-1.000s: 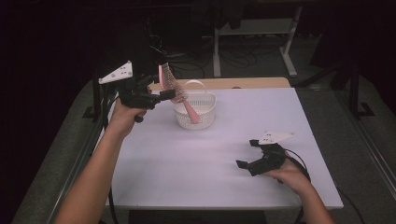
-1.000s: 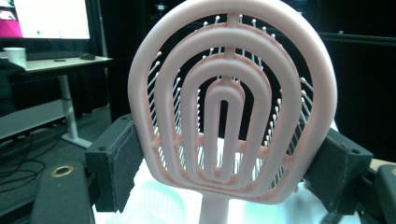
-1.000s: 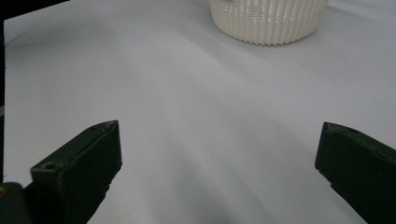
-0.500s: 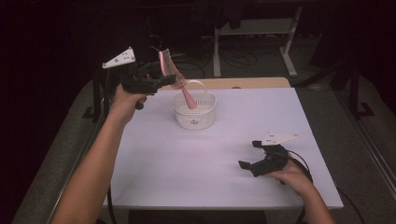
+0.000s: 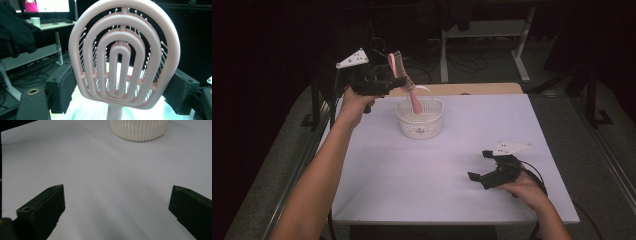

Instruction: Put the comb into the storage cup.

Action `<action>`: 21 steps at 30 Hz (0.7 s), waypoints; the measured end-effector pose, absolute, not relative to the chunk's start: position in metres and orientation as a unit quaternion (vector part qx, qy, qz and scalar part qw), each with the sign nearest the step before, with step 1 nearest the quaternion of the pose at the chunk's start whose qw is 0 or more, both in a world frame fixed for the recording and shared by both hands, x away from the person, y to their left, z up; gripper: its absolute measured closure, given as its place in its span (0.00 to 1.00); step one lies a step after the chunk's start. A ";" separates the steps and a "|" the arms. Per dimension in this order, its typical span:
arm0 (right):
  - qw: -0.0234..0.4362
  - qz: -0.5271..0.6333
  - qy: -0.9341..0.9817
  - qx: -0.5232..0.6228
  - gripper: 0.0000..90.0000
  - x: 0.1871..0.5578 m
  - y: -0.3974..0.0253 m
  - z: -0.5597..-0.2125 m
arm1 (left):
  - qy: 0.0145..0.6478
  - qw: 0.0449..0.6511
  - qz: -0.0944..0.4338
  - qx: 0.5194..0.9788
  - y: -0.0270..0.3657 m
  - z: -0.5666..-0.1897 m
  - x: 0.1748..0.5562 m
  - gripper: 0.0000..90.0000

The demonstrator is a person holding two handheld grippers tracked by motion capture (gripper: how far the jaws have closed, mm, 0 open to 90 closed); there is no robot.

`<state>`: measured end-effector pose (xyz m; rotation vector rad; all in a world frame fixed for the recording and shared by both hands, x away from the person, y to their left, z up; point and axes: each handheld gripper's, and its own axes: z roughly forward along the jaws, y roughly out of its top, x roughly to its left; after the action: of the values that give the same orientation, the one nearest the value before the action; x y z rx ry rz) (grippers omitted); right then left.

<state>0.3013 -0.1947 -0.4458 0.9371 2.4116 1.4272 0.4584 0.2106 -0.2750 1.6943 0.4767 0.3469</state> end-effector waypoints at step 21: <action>0.092 0.481 0.813 0.314 0.00 0.301 -0.195 -0.446 | 0.235 0.596 0.147 0.753 0.186 -0.325 0.473 0.23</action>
<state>0.3014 -0.1952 -0.4464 0.9316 2.4151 1.4287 0.4730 0.1864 -0.3254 1.7494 0.5462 0.3416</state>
